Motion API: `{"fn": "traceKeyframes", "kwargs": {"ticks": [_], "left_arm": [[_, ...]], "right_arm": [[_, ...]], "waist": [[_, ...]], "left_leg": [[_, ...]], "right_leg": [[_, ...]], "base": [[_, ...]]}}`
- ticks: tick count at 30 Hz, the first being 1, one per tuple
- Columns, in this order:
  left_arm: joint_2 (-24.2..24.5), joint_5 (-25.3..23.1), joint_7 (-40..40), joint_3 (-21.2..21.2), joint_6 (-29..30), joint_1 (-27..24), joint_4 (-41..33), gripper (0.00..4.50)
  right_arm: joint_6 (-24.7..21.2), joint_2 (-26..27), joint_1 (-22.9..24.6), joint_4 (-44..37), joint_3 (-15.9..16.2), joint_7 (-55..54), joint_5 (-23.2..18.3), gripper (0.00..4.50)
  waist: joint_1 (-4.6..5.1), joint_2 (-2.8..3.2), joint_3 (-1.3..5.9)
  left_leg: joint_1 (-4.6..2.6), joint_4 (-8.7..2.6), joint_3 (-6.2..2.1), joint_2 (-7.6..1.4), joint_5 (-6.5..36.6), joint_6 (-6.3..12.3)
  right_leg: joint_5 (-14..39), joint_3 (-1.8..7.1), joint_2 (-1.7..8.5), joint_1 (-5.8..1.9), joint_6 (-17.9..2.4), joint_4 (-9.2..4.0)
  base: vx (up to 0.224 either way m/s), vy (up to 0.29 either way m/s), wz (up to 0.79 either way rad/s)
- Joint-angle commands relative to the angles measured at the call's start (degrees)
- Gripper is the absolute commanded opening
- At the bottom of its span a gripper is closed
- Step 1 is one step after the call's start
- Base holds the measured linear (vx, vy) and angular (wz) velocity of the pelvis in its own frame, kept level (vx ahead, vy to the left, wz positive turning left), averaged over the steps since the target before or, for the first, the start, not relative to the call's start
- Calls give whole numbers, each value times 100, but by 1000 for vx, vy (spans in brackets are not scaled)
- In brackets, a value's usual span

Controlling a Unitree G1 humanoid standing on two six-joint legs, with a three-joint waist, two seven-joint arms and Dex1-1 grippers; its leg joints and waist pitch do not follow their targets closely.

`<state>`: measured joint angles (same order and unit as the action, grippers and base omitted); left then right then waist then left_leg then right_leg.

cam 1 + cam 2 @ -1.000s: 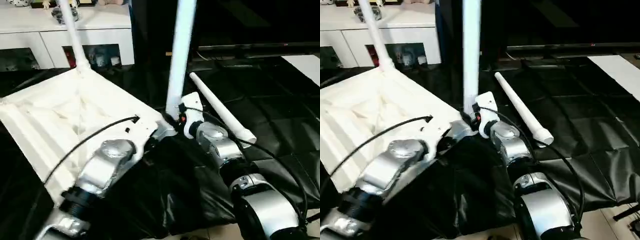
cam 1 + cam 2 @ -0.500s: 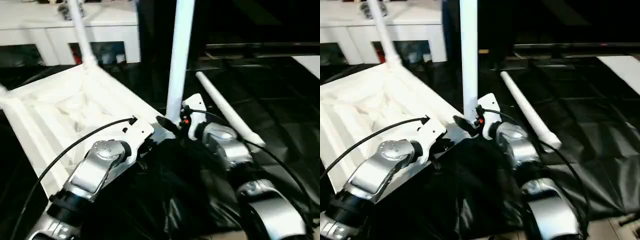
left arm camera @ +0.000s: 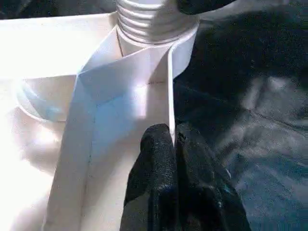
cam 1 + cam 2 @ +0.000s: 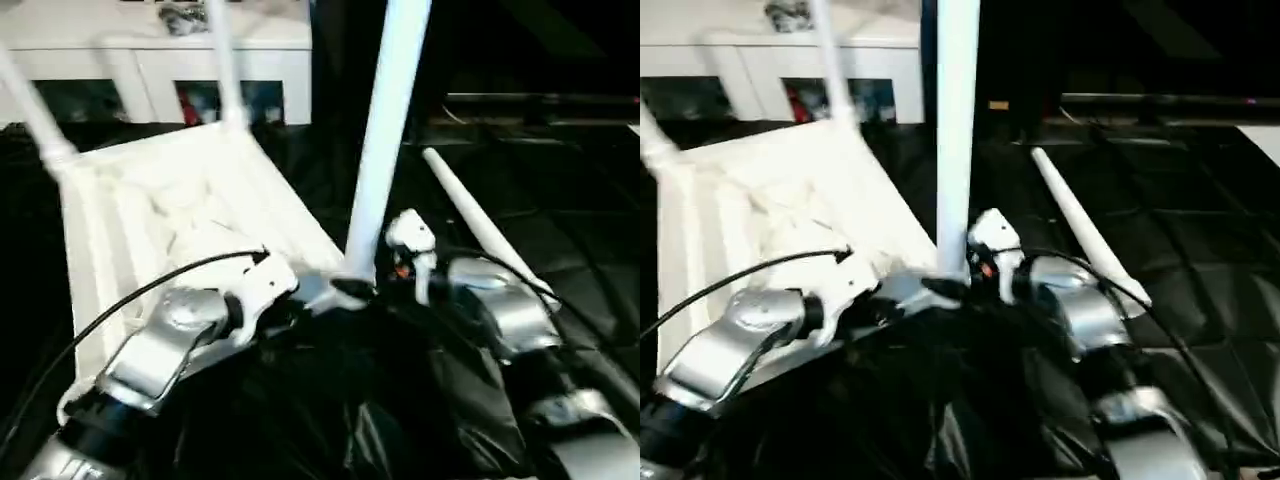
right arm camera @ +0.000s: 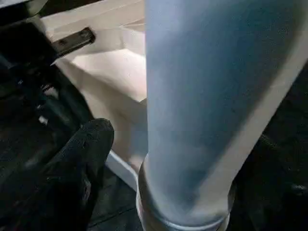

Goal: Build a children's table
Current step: Insert table leg to table base, then rotate leg to tighten

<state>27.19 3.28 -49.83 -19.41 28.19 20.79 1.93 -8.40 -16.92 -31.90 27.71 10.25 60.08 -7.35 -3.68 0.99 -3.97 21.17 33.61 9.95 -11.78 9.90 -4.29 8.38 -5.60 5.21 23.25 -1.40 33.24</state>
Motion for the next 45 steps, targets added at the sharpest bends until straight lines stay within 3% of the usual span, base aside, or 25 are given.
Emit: {"fn": "traceKeyframes", "kwargs": {"ticks": [1, 5, 8, 9, 20, 30, 35, 38, 39, 41, 43, 44, 45], "left_arm": [[46, 157, -248, -106, -300, 74, -372, 0], [126, 181, -421, -136, -360, 46, -393, 0], [147, 183, -501, -132, -386, 27, -406, 0], [152, 184, -531, -136, -396, 23, -405, 0], [187, 176, -663, -150, -463, -5, -399, 0], [87, 137, -508, -92, -374, 1, -326, 0], [-97, 51, -183, -17, -271, 119, -165, 0], [-455, -92, 394, 94, -44, 368, 117, 0], [-747, -196, 828, 156, 170, 544, 282, 0], [-910, -250, 1060, 190, 306, 627, 355, 0], [-1115, -302, 1331, 231, 467, 733, 447, 0], [-1230, -321, 1486, 263, 542, 790, 497, 0], [-1368, -330, 1639, 301, 605, 857, 555, 0]], "right_arm": [[-147, -90, 143, -85, 230, 255, 31, 388], [-231, -188, 207, -178, 266, 327, 73, 388], [-258, -240, 234, -216, 296, 334, 104, 356], [-276, -247, 236, -220, 292, 322, 110, 343], [-300, -193, 196, -123, 363, 236, 183, 248], [-358, -58, 325, 100, 346, 202, 125, 205], [-404, 36, 391, 207, 281, 52, 98, 202], [-476, 386, 406, 539, 97, -639, 122, 201], [-488, 732, 322, 931, -52, -1406, 205, 201], [-471, 936, 219, 1182, -145, -1881, 257, 201], [-525, 1204, 36, 1503, -329, -2498, 248, 200], [-555, 1344, -72, 1663, -450, -2807, 216, 200], [-593, 1504, -205, 1849, -599, -3141, 164, 200]], "waist": [[5, 23, 422], [-1, 18, 428], [1, 13, 433], [-5, 43, 439], [-12, 16, 449], [-2, 9, 446], [2, 13, 421], [13, 20, 399], [55, 41, 366], [121, 28, 339], [230, 35, 335], [260, 50, 325], [369, 117, 289]], "left_leg": [[-113, -405, -13, -135, 1600, 159], [-104, -398, -8, -134, 1500, 180], [-78, -396, -16, -130, 1419, 182], [-86, -394, -21, -132, 1406, 172], [-77, -385, -17, -129, 1350, 170], [-83, -383, -19, -126, 1413, 150], [-115, -390, -16, -123, 1661, 109], [-149, -402, -30, -119, 1934, 24], [-153, -407, -49, -96, 2137, -54], [-168, -404, -69, -81, 2387, -128], [-187, -379, -142, -47, 2776, -160], [-174, -379, -158, -39, 2840, -154], [-252, -385, -224, -80, 3350, -158]], "right_leg": [[1802, 277, 264, -261, -1052, -349], [1740, 284, 265, -269, -1062, -342], [1732, 278, 273, -293, -1052, -329], [1714, 275, 272, -290, -1060, -327], [1592, 273, 266, -306, -1096, -308], [1673, 277, 267, -302, -1069, -314], [2014, 271, 265, -272, -996, -367], [2387, 258, 263, -249, -898, -414], [2804, 229, 272, -234, -771, -468], [3248, 176, 270, -216, -608, -522], [3935, 14, 292, -248, -174, -665], [3997, -31, 285, -259, -99, -703], [4026, -245, 254, -273, 40, -817]], "base": [[0, 0, 0], [0, 0, 0], [0, 0, 0], [0, 0, 0], [0, 0, 0], [0, 0, 0], [0, 0, 0], [0, 0, 0], [0, 0, 0], [-31, 3, -5], [-62, 8, -13], [-54, 18, -15], [-54, 18, -15]]}}
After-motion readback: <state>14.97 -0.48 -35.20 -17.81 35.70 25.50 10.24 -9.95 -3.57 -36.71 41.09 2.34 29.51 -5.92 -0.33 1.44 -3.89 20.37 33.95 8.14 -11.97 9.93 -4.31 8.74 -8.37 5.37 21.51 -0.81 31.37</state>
